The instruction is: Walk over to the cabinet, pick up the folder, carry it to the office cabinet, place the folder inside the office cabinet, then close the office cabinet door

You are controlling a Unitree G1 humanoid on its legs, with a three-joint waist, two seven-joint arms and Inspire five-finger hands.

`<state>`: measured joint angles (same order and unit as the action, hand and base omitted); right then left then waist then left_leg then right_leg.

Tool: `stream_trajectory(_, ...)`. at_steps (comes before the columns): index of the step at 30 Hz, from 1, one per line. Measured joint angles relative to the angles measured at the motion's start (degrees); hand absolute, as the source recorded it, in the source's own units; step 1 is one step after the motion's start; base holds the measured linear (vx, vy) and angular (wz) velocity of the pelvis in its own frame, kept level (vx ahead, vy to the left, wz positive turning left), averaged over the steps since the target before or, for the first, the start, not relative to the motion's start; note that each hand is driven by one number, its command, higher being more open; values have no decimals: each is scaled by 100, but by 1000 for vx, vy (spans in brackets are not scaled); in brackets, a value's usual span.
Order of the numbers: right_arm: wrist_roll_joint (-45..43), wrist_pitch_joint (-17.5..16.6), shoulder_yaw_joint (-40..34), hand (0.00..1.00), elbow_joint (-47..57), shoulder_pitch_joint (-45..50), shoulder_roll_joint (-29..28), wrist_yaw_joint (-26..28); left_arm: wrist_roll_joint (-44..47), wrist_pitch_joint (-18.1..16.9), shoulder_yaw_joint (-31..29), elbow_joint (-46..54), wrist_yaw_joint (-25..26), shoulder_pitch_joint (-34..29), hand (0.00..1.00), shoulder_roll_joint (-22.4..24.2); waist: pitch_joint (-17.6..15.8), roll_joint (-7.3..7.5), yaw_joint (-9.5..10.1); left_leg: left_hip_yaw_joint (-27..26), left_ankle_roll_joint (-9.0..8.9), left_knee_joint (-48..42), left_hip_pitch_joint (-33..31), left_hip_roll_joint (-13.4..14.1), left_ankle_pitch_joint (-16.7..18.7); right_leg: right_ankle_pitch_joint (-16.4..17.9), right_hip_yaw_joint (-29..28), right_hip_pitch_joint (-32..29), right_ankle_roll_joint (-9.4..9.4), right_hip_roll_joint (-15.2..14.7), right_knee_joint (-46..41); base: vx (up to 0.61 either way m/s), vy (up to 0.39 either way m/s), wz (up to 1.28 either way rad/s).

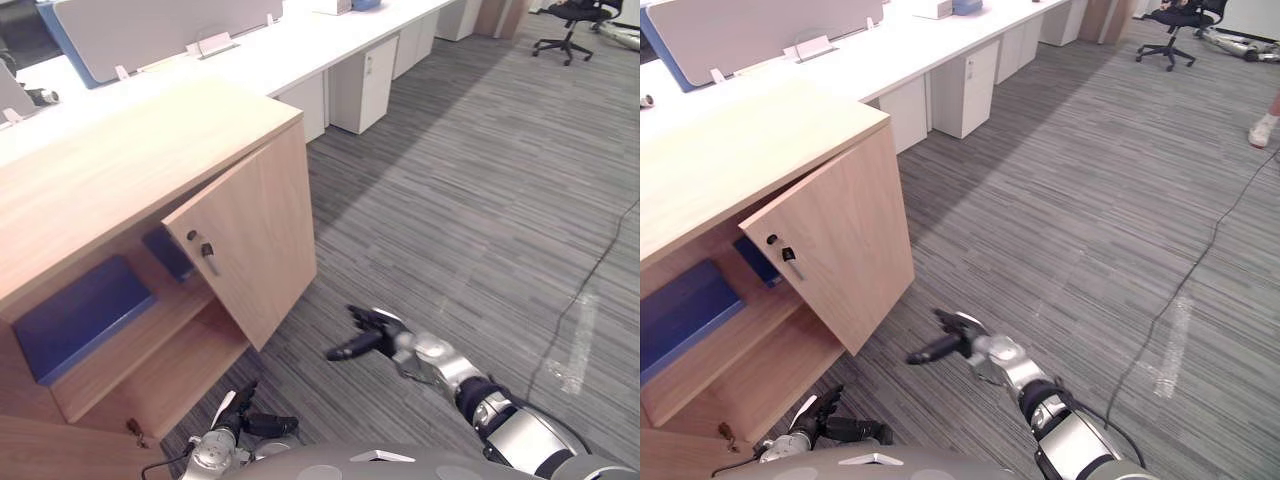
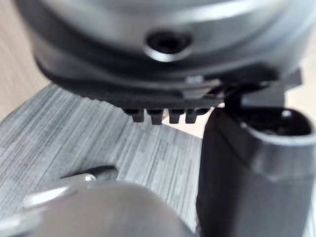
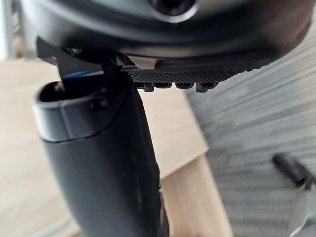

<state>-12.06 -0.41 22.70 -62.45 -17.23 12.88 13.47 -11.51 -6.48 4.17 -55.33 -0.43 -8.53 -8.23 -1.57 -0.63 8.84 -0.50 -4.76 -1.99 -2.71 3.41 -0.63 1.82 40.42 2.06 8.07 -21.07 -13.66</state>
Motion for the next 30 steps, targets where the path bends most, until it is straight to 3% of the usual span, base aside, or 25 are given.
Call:
stream_trajectory(2, 276, 14, -1157, 100, -550, 407, -62, -476, 36, 18, -1, -112, 113, 66, 100, -16, -34, -4, -53, 281, 72, -222, -75, -152, 142, -78, -172, -21, -212, -260, -558, 67, 131, 86)
stream_trajectory(3, 255, 44, -1826, 100, -781, 680, -153, -743, 84, 19, -8, -119, 189, 59, 100, -18, -64, -10, -128, 533, 113, -434, -154, -197, 225, -173, -640, -94, -543, -277, -903, 77, 114, 83)
stream_trajectory(4, 222, 55, -2096, 100, -867, 804, -202, -846, 133, 23, -6, -109, 229, 60, 100, -11, -70, -23, -149, 663, 146, -538, -203, -202, 235, -200, -959, -220, -629, -268, -1132, 137, 107, 103)
stream_trajectory(5, 143, 65, -2470, 100, -968, 1034, -343, -987, 200, 35, -2, -82, 309, 78, 100, -44, -119, -50, -229, 917, 157, -709, -324, -179, 297, 48, -1721, -399, -704, -17, -1235, 151, 16, 97)
stream_trajectory(7, -198, -59, -3018, 100, -985, 1329, -715, -1146, 212, 73, -13, -101, 407, 222, 100, -139, -254, 107, -430, 1519, 55, -873, -641, -161, 253, 635, -2685, -369, -488, 734, -515, 153, -133, 128)
stream_trajectory(8, -227, -60, -3182, 100, -995, 1370, -768, -1170, 213, 76, -12, -107, 398, 231, 100, -171, -277, 154, -454, 1632, 29, -885, -678, -197, 239, 636, -2670, -317, -455, 798, -292, 81, -247, 125)
stream_trajectory(9, -222, -51, -3445, 100, -1015, 1444, -880, -1241, 208, 76, -21, -84, 392, 254, 100, -241, -297, 338, -467, 1820, -30, -885, -679, -344, 230, 516, -2572, -138, -314, 837, 190, 27, -220, 97)
stream_trajectory(10, -176, -32, -3610, 100, -1087, 1497, -927, -1288, 208, 83, -28, -95, 399, 268, 100, -258, -266, 436, -471, 1988, -95, -890, -671, -443, 236, 666, -2342, 76, 28, 811, 332, 37, -234, 98)
stream_trajectory(11, -170, -29, -3747, 100, -1131, 1538, -937, -1316, 208, 86, -54, -112, 407, 288, 100, -219, -269, 393, -473, 2085, -134, -883, -671, -438, 227, 684, -2244, 157, 49, 834, 431, 18, -170, 81)
stream_trajectory(13, -136, -33, -4301, 100, -1139, 1643, -957, -1371, 235, 111, -201, -158, 417, 205, 100, -53, -226, 200, -441, 2426, -335, -624, -646, -201, 106, 703, -1895, 324, -13, 1123, 607, -13, -210, 67)
stream_trajectory(15, 54, -13, -4484, 100, -1109, 1666, -989, -1375, 382, 138, -341, -161, 423, 126, 100, -5, -211, 180, -442, 2527, -466, -353, -540, -46, -10, 709, -1785, 389, -85, 1292, 687, -21, -197, 27)
stream_trajectory(19, 50, -19, -4464, 100, -1072, 1746, -1065, -1391, 557, 139, -474, -368, 398, 142, 100, -50, -223, 275, -448, 2593, -575, 80, -313, 220, -199, 747, -1700, 514, -163, 1506, 739, 8, -136, 10)
stream_trajectory(23, 57, -44, -4368, 100, -1050, 1746, -1111, -1395, 751, 137, -525, -448, 392, 147, 100, -104, -262, 366, -463, 2697, -583, 235, -283, 199, -318, 741, -1569, 611, -171, 1538, 806, 32, -61, 17)
stream_trajectory(26, 282, -55, -4206, 100, -1050, 1673, -1090, -1397, 914, 131, -596, -486, 396, 176, 100, -94, -375, 378, -461, 2854, -534, 249, -285, 37, -459, 739, -1280, 797, -166, 1456, 850, 21, -15, 54)
stream_trajectory(27, 287, -70, -4179, 100, -1054, 1623, -1095, -1399, 913, 129, -663, -482, 394, 203, 100, -91, -460, 397, -497, 2620, -418, 249, -310, -98, -646, 742, -1071, 908, -163, 1380, 851, -16, 28, 90)
stream_trajectory(28, 288, -81, -4179, 100, -1055, 1592, -1096, -1400, 915, 129, -688, -477, 401, 213, 100, -82, -492, 395, -541, 2245, -252, 249, -390, -146, -777, 745, -881, 952, -160, 1287, 844, -58, 89, 107)
stream_trajectory(29, 380, -83, -4185, 100, -1059, 1479, -1081, -1403, 940, 101, -739, -460, 464, 222, 100, -51, -599, 342, -558, 1425, 36, 223, -478, -180, -909, 745, -672, 946, -160, 1201, 739, -54, 82, 80)
stream_trajectory(30, 475, -85, -4179, 100, -1056, 1430, -1060, -1398, 975, 84, -765, -456, 488, 225, 100, -51, -636, 316, -551, 988, 277, 152, -522, -166, -825, 743, -605, 928, -162, 1172, 699, -89, 101, 55)
